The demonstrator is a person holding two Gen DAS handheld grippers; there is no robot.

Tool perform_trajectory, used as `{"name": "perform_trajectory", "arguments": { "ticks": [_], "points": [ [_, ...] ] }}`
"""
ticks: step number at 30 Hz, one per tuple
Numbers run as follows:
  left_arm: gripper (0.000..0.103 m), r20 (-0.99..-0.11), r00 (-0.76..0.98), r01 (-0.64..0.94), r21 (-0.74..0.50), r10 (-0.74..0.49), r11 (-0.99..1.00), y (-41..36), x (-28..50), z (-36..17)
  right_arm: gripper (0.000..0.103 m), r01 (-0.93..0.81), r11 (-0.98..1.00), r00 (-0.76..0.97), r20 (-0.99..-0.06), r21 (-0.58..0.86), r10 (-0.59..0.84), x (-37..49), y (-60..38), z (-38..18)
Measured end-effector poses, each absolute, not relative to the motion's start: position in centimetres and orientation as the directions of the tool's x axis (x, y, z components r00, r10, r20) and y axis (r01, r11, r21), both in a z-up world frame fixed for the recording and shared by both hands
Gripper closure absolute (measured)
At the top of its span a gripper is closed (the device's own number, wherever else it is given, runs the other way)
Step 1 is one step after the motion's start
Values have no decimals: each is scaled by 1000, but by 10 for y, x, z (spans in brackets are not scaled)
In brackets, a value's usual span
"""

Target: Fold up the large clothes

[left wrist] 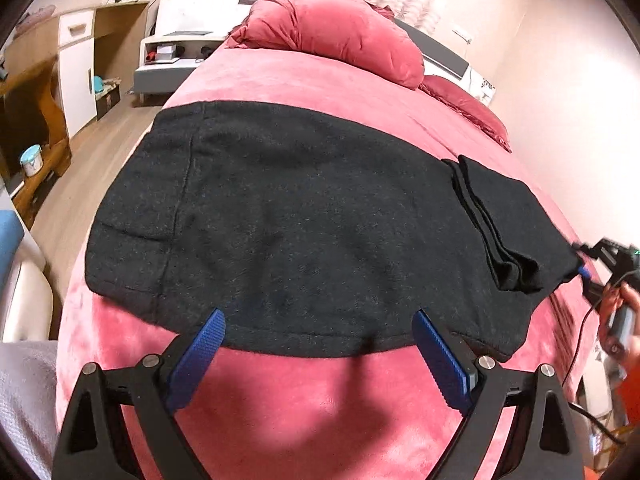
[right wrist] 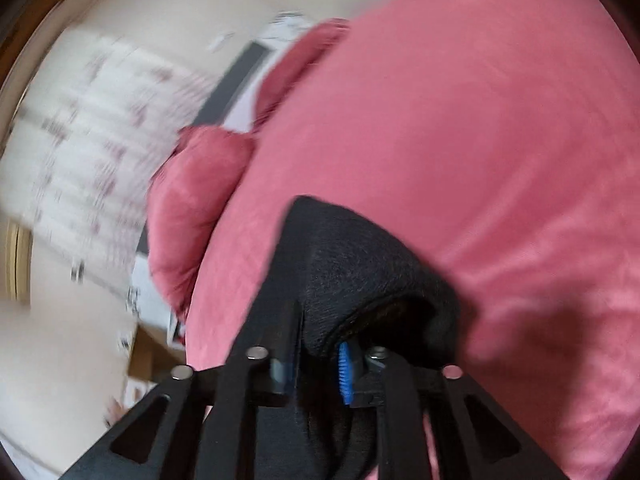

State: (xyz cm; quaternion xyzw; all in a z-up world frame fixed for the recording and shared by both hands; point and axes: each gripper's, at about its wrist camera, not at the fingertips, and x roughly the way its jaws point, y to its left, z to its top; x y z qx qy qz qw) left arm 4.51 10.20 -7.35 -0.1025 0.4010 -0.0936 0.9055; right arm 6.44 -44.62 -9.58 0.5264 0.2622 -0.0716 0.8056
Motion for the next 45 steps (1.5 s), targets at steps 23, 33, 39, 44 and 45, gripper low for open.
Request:
{"name": "perform_trajectory", "arguments": {
  "ticks": [23,33,39,44,45],
  "points": [
    [8,-770,619,158,-69,-153,985,30,110,-66,70,293,575,799,-526,764,292,112,-478,-134],
    [8,-686,722,2,-127,-89,992,127,102,-43,75,158,868,846,-518,472,128,113,-371,24],
    [8,-648,759,-144,-266,-66,953,206,80,-46,76,9,976,877,-470,219,98,113,-252,95],
    [8,-640,767,-260,-354,-31,898,254,67,-55,76,-198,979,887,-432,-36,164,104,-124,117],
    [8,-635,772,-280,-369,-21,886,261,65,-55,76,-250,964,883,-431,-92,188,100,-94,115]
  ]
}}
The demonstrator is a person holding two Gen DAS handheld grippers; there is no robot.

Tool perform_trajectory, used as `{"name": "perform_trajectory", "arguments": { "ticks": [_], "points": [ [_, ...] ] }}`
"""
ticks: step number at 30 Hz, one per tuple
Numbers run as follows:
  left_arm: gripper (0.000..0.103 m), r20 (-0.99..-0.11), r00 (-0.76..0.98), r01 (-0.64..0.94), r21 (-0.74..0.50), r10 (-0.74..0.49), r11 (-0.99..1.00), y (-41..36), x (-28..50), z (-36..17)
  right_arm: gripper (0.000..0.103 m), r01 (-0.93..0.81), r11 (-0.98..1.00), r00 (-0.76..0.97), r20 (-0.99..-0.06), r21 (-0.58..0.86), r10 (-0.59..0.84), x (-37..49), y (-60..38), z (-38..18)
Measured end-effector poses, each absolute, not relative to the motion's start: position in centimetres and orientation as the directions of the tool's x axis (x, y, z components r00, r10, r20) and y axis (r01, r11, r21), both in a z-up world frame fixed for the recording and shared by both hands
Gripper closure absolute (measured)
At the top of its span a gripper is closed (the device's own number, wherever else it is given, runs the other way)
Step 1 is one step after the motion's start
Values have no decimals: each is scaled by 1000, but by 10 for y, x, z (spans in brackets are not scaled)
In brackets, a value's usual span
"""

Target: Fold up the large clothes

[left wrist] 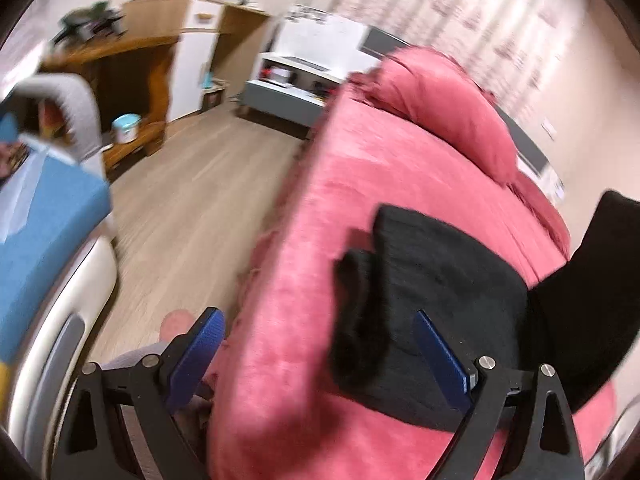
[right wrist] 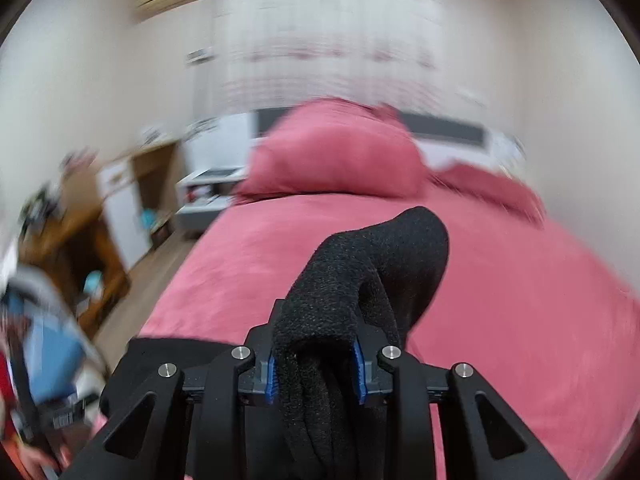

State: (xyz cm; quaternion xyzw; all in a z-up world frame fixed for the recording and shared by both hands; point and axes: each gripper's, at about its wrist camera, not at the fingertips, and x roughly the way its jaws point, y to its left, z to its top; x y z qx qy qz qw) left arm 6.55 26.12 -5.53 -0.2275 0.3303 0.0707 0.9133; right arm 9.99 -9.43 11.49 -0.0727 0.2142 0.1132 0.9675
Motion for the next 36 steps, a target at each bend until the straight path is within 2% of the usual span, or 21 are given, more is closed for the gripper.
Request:
{"name": "perform_trajectory", "arguments": {
  "ticks": [5,9,11,12,14,19,21,24,26,28,31,33,36],
  "points": [
    [8,-637,771,-366,-427,12,827,286,62,-64,75,-483,840,809,-492,-247,320,90,34,68],
    [8,-661,750,-423,-459,17,781,300,63,-76,73,-658,719,641,-669,-225,377,100,118,-23],
    [8,-673,740,-451,-480,14,753,307,61,-82,57,-697,692,575,-723,-188,383,98,128,-61],
    [8,-677,736,-460,-490,9,740,309,61,-85,53,-702,687,566,-732,-188,379,93,128,-73],
    [8,-681,732,-469,-505,0,725,314,61,-88,41,-705,674,596,-697,-219,397,81,124,-70],
    [8,-653,757,-396,-503,-37,768,298,65,-77,41,-743,656,543,-691,-131,477,57,84,-40],
    [8,-607,791,-304,-502,-79,809,280,65,-60,41,-685,725,570,-668,-65,478,58,59,-30],
    [8,-564,812,-174,-480,-150,860,252,71,-41,41,-466,875,621,-657,127,426,64,-16,-30],
    [8,-583,795,-121,-424,-168,898,233,80,-35,41,-287,903,616,-661,318,429,69,-77,-39],
    [9,-628,758,-79,-353,-173,932,213,93,-36,43,-199,884,618,-646,423,449,70,-116,-46],
    [18,-751,642,-59,-251,-156,966,192,110,-58,41,-52,754,595,-586,655,550,70,-168,-72],
    [18,-763,622,-73,-281,-176,957,193,106,-68,41,92,584,579,-520,807,628,78,-194,-102],
    [18,-748,629,-126,-368,-213,921,206,96,-71,41,182,372,600,-403,910,691,90,-208,-133]
  ]
}}
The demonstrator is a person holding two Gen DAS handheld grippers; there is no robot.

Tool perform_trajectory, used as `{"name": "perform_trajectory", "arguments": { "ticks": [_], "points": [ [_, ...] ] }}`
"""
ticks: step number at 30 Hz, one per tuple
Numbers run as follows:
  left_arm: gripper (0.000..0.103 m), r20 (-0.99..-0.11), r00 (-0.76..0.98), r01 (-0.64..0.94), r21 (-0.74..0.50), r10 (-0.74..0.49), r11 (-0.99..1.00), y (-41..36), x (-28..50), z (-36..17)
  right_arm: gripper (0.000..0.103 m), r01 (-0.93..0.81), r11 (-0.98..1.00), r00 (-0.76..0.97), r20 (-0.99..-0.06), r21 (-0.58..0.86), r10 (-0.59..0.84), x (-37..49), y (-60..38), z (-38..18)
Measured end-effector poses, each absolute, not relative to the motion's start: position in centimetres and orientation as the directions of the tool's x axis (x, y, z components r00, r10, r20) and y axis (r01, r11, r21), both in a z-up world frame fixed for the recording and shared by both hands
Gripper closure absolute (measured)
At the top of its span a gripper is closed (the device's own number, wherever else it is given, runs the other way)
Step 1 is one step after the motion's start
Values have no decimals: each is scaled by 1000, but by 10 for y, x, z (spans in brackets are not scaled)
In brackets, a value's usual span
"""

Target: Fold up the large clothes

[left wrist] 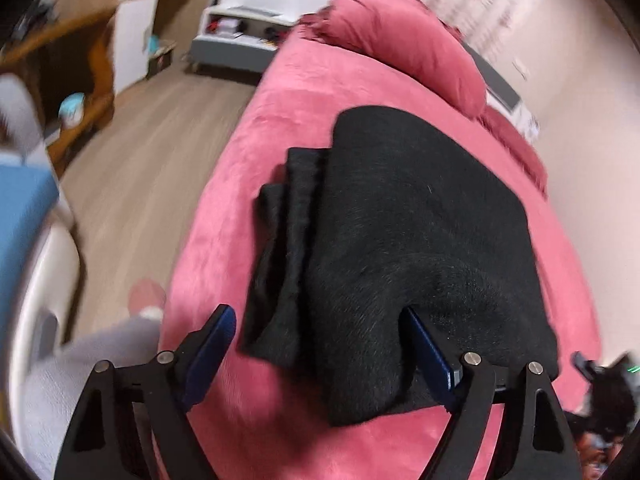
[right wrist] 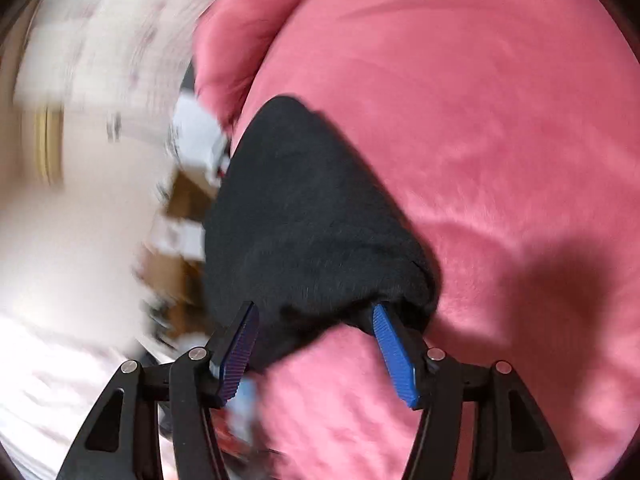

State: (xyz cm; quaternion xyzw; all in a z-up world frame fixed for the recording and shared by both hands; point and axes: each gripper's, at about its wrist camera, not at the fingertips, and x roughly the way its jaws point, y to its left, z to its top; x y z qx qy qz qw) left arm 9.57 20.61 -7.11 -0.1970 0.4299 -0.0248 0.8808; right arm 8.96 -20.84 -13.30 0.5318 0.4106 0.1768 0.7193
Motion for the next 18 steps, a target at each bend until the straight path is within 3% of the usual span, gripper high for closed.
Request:
{"name": "perform_trajectory", "arguments": {
  "ticks": [2,3,5,6,8,10,12,15,18],
  "points": [
    [21,-755,617,-112,-362,-221,925,207,93,-68,42,244,294,595,-382,924,707,104,-210,-147],
    [37,-752,613,-78,-364,-243,928,205,94,-65,43,294,255,592,-385,921,708,106,-212,-155],
    [52,-756,608,-17,-317,-242,948,199,93,-57,79,359,204,602,-393,911,695,115,-216,-163],
    [62,-758,603,-1,-311,-247,951,199,93,-54,81,336,246,610,-409,909,679,117,-215,-154],
    [71,-761,591,29,-310,-266,950,201,91,-48,87,172,418,654,-421,892,629,113,-210,-112],
    [84,-760,587,42,-313,-277,949,209,84,-48,88,-4,650,684,-472,760,555,104,-190,-67],
    [87,-767,574,57,-311,-286,949,213,80,-55,88,-61,768,679,-538,637,500,101,-172,-61],
    [87,-769,556,88,-323,-315,942,212,71,-61,88,-13,884,547,-737,467,397,119,-156,-109],
    [83,-751,578,75,-340,-318,938,222,61,-55,81,61,761,580,-644,645,499,113,-178,-117]
  ]
}}
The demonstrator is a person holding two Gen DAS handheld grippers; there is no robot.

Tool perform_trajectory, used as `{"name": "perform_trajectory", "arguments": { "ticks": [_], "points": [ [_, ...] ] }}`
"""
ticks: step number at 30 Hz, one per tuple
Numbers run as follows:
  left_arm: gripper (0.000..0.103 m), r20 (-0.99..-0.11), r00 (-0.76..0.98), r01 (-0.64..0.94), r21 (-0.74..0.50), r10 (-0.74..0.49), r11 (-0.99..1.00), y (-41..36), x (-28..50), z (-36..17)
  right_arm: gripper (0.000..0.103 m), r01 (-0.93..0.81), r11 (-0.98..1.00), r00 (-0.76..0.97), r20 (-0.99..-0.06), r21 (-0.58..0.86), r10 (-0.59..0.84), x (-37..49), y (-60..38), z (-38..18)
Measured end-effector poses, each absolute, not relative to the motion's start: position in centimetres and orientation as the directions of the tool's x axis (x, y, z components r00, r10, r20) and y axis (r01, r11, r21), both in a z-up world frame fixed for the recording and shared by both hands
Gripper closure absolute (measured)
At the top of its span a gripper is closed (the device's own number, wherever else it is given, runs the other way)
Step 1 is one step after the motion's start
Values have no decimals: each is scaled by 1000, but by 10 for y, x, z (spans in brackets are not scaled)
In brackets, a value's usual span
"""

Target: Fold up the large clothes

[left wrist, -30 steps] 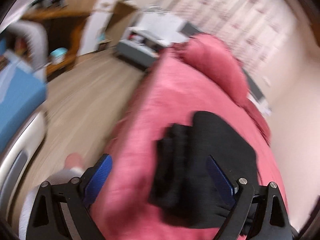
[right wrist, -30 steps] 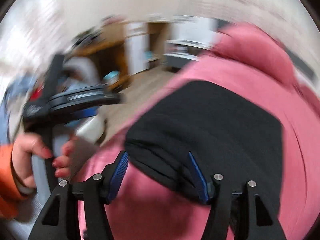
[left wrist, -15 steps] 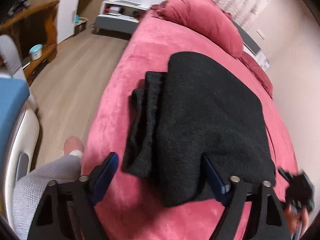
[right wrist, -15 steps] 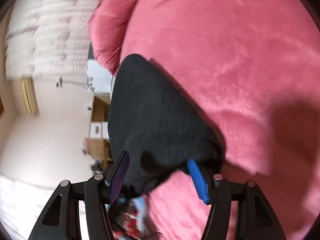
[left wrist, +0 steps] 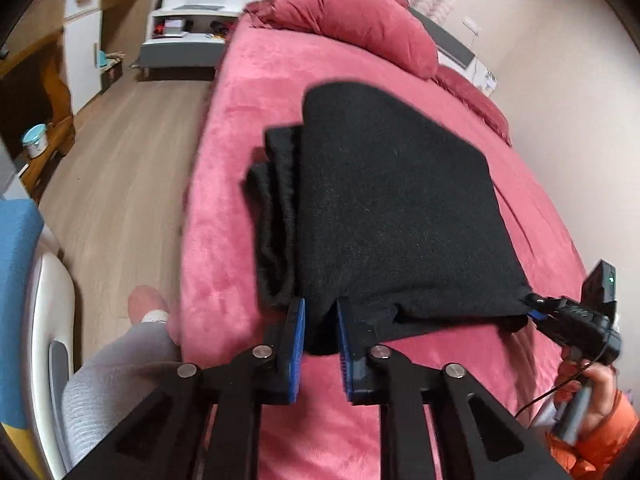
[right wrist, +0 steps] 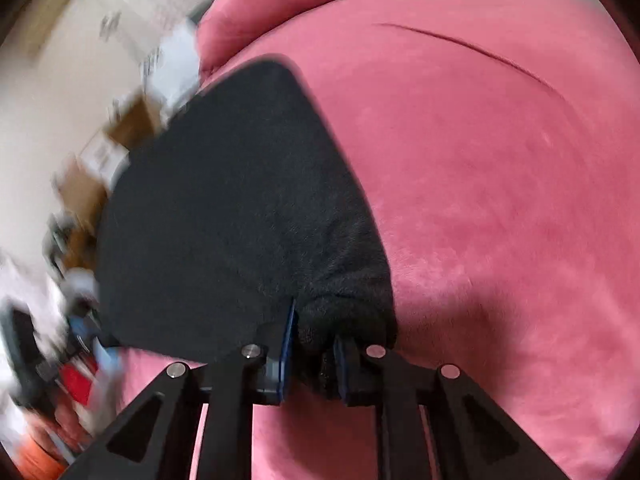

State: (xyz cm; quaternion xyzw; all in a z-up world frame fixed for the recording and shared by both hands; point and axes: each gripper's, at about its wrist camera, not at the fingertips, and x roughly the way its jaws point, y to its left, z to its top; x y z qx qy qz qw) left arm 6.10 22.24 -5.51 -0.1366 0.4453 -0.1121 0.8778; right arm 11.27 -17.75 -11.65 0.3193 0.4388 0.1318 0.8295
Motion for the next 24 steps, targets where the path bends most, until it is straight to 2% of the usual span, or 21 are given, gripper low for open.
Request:
{"name": "perform_trajectory", "arguments": {
  "ticks": [1,3,5,7,9,11,14,15,16,18,19,20,22,24],
  "points": [
    [75,-740,590,55,-361,-322,931,229,58,-53,78,90,716,580,-620,693,528,109,-184,-113],
    [67,-722,611,2,-408,-324,913,244,53,-48,77,109,714,573,-630,692,523,101,-189,-106],
    [65,-678,652,-15,-460,-340,888,249,51,-40,76,75,770,582,-655,634,482,87,-183,-92],
    [58,-639,686,14,-468,-349,884,241,54,-30,76,31,845,645,-657,534,391,73,-178,-74],
    [57,-628,703,80,-397,-334,914,214,63,-21,76,-38,893,699,-627,448,344,71,-167,-54],
    [56,-642,704,163,-270,-304,949,176,78,-19,76,-107,923,710,-621,369,331,88,-146,-39],
    [55,-712,680,207,-42,-175,978,144,95,-40,76,-133,958,713,-646,254,270,125,-106,-38],
    [56,-745,655,216,23,-127,976,140,97,-52,76,-129,968,696,-675,216,243,138,-93,-43],
    [56,-741,662,232,57,-115,971,142,91,-58,76,-131,973,666,-710,192,230,147,-86,-51],
    [55,-718,694,250,168,-55,954,145,69,-65,69,-162,967,587,-768,195,254,150,-57,-77],
    [52,-722,691,252,180,-46,951,147,64,-66,61,-173,971,605,-761,162,235,141,-46,-86],
    [49,-728,684,248,172,-47,953,152,61,-65,52,-203,973,644,-734,109,216,126,-32,-89],
    [38,-764,642,219,92,-72,971,169,61,-65,50,-279,960,669,-715,12,203,100,-9,-96],
    [38,-799,583,184,-49,-149,982,193,66,-64,50,-303,952,682,-707,-36,190,86,-6,-98]
  ]
}}
